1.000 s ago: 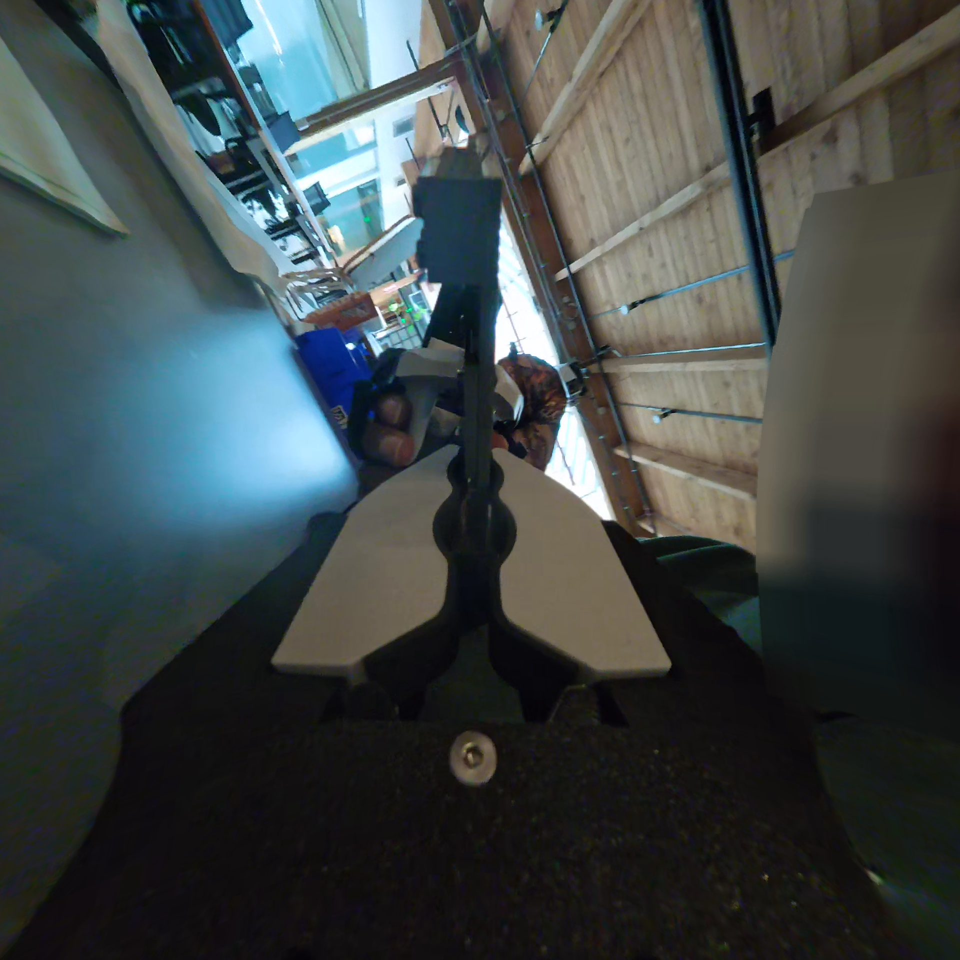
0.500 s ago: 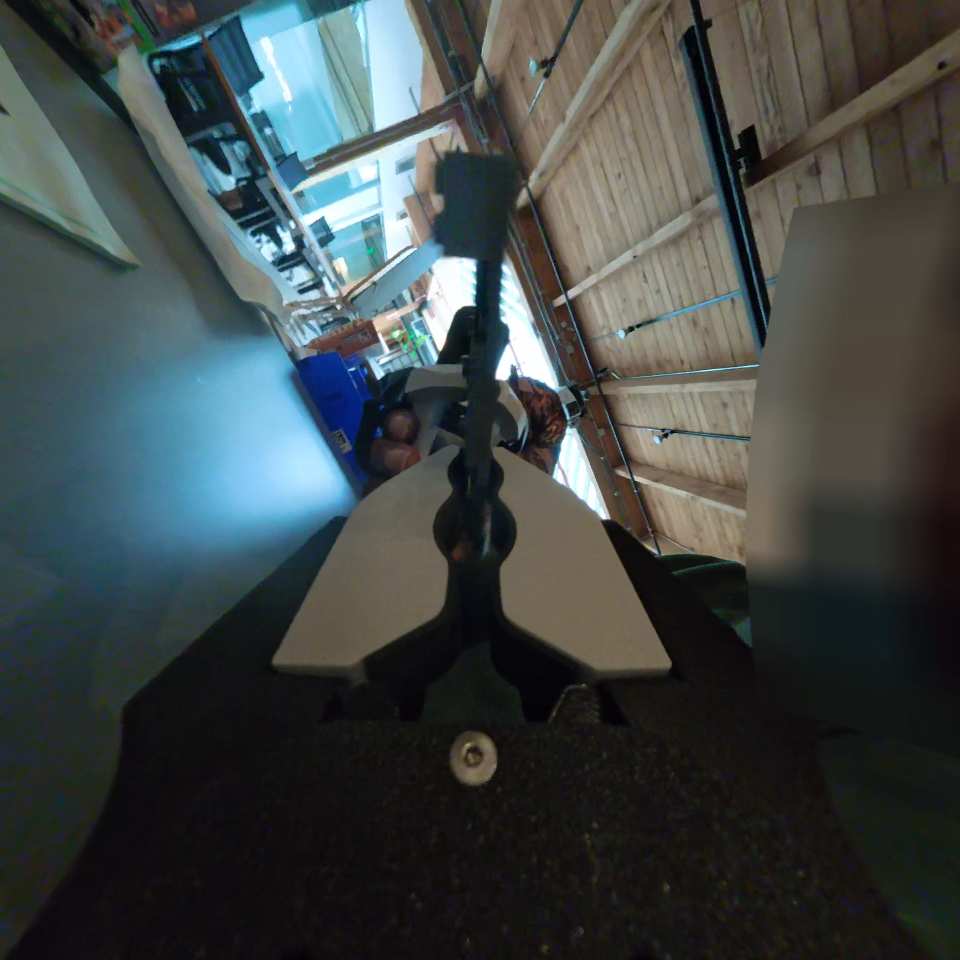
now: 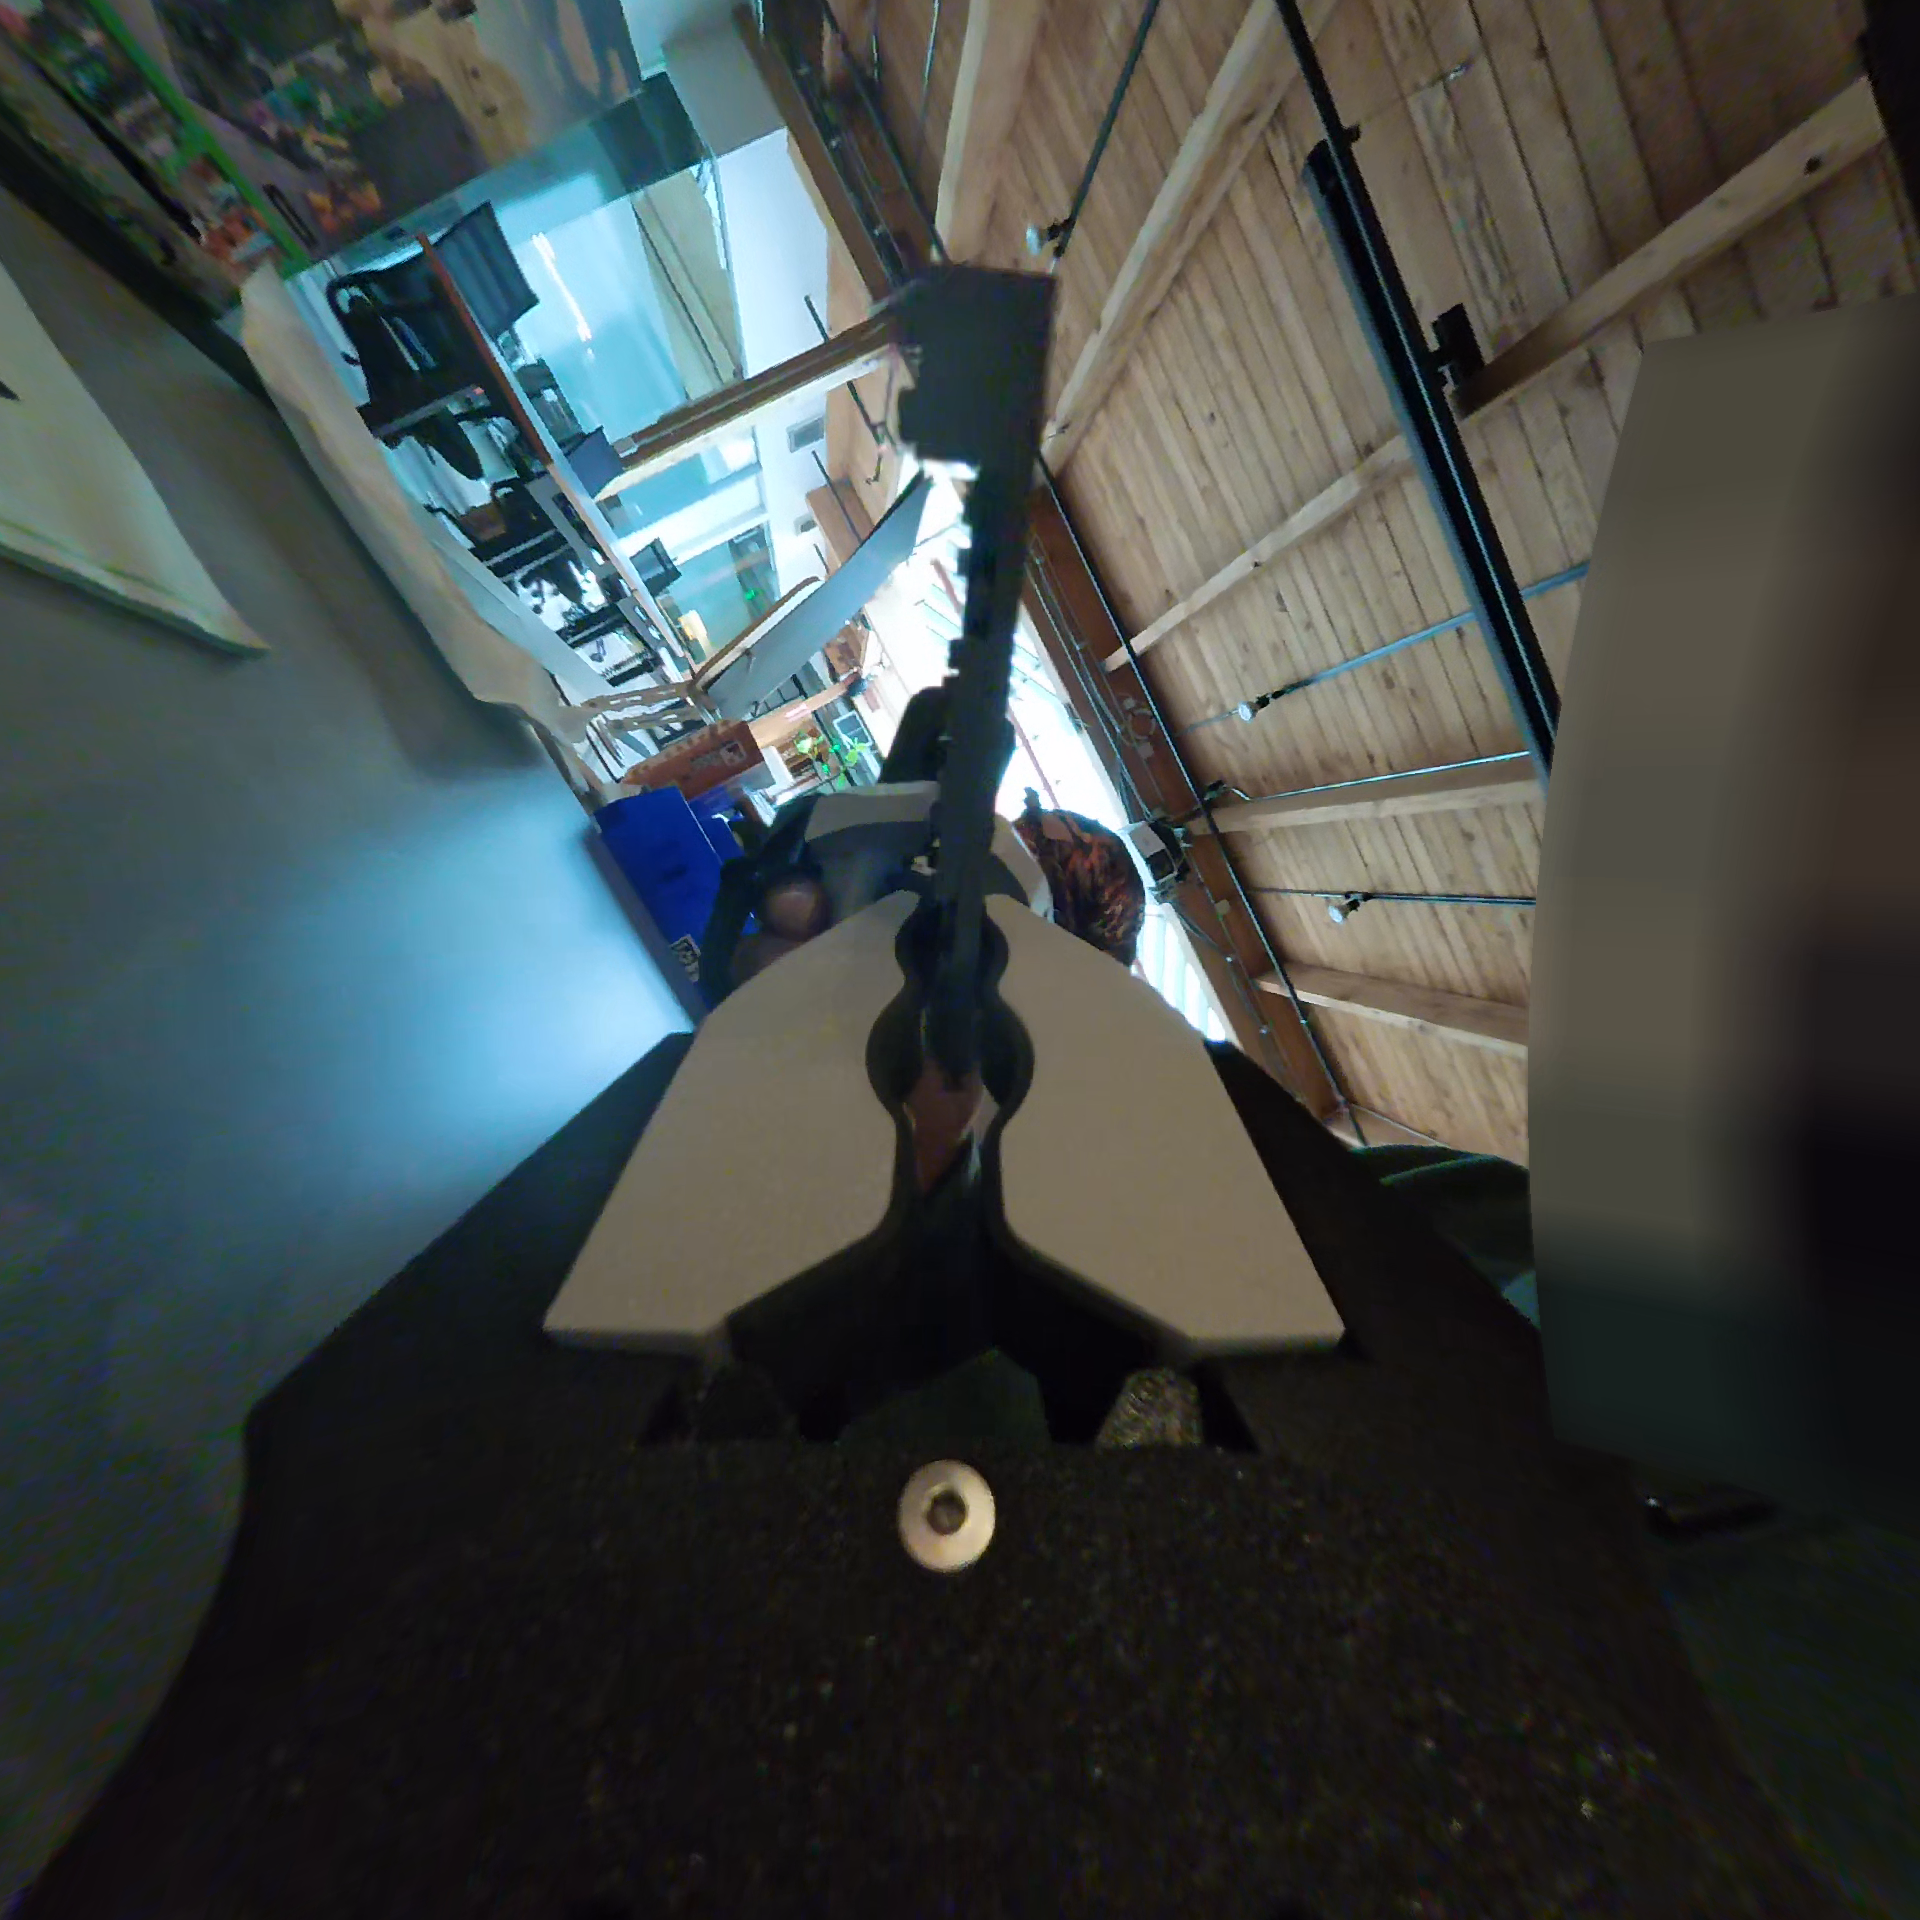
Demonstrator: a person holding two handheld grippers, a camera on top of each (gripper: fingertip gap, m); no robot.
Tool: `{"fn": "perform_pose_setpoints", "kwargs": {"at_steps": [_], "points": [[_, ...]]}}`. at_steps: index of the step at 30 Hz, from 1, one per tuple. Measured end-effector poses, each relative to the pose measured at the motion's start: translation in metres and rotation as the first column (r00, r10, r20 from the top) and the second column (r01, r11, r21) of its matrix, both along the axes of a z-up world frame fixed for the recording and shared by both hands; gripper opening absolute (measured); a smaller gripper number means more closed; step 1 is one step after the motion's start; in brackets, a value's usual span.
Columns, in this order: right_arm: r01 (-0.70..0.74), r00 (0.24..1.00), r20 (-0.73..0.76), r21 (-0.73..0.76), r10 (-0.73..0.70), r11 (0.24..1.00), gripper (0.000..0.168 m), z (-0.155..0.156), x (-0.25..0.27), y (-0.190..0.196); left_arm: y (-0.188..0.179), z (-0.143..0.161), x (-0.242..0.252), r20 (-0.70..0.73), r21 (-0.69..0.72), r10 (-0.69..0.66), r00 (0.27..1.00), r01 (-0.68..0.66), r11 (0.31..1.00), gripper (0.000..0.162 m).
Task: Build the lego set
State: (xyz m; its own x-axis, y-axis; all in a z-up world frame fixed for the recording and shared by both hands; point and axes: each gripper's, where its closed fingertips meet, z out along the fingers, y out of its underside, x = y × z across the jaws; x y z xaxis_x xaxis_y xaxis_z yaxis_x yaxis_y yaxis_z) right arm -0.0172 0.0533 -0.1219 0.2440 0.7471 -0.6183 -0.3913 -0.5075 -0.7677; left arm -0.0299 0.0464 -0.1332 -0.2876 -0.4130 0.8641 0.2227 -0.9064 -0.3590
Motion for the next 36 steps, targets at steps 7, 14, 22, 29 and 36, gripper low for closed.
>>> {"fn": "perform_pose_setpoints", "kwargs": {"at_steps": [7, 14, 22, 29, 36], "points": [[0.043, 0.999, 0.017, 0.07, -0.044, 0.997, 0.007, 0.005, -0.001, -0.001, -0.001, 0.005, -0.001, -0.003, 0.048, 0.015, 1.0, -0.015, 0.999, 0.006], [0.038, 0.999, 0.006, 0.055, -0.038, 0.998, 0.007, 0.005, -0.001, 0.002, 0.001, 0.005, -0.001, -0.024, 0.091, 0.048, 0.999, -0.045, 0.995, 0.007], [0.019, 0.997, -0.076, 0.017, -0.017, 1.0, 0.008, 0.011, 0.0, 0.001, -0.002, 0.007, -0.001, -0.011, 0.103, 0.042, 0.999, -0.041, 0.994, 0.007], [0.015, 0.997, -0.073, 0.03, -0.013, 0.999, 0.007, 0.012, 0.0, -0.002, -0.007, 0.011, 0.001, -0.042, 0.188, 0.042, 0.998, -0.033, 0.982, 0.006], [0.011, 0.998, -0.06, -0.049, -0.014, 0.999, 0.007, -0.004, 0.003, 0.007, 0.002, -0.005, 0.004, -0.08, 0.129, 0.054, 0.995, -0.043, 0.991, 0.006]]}}
